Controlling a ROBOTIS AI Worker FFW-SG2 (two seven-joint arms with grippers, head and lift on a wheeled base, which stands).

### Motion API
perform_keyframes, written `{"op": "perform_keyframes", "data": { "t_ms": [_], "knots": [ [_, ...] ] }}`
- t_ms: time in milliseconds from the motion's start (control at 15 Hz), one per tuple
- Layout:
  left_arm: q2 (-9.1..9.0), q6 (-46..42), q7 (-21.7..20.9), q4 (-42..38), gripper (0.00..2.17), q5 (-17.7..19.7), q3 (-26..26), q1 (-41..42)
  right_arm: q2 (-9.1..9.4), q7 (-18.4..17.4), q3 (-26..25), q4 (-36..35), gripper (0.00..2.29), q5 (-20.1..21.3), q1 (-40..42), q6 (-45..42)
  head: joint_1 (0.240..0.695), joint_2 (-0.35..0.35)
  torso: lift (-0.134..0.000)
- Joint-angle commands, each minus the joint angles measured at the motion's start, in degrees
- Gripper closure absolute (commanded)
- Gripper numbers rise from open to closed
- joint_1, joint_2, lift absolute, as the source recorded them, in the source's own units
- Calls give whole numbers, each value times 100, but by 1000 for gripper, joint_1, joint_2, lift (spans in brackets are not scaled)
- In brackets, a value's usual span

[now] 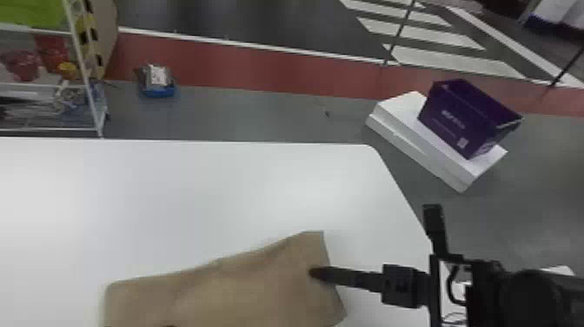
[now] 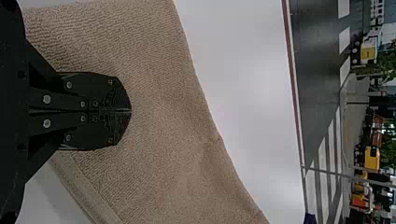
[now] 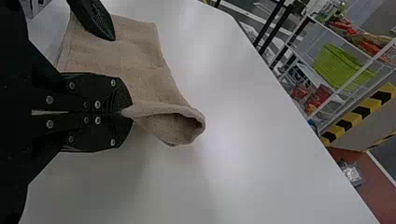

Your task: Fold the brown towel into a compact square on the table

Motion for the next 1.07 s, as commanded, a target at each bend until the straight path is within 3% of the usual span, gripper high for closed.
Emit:
{"op": "perform_keyframes", "data": {
  "t_ms": [0,400,667,1000],
  "knots": [
    [-16,0,-12,63,1632,0,-10,-37,49,-7,79,-204,1237,-184,-27,12,695,-303,-124],
    [-51,-18,-100,326,1632,88,-177,-292,102,-7,-115,-371,1237,-465,-141,12,695,-266,-124],
    [-51,175,-100,450,1632,106,-458,-556,216,-174,254,-371,1237,-623,-422,12,695,-296,-124],
    [-51,228,-214,450,1632,167,-476,-679,330,-500,975,-354,1237,-544,-642,12,695,-238,-124]
  ]
}}
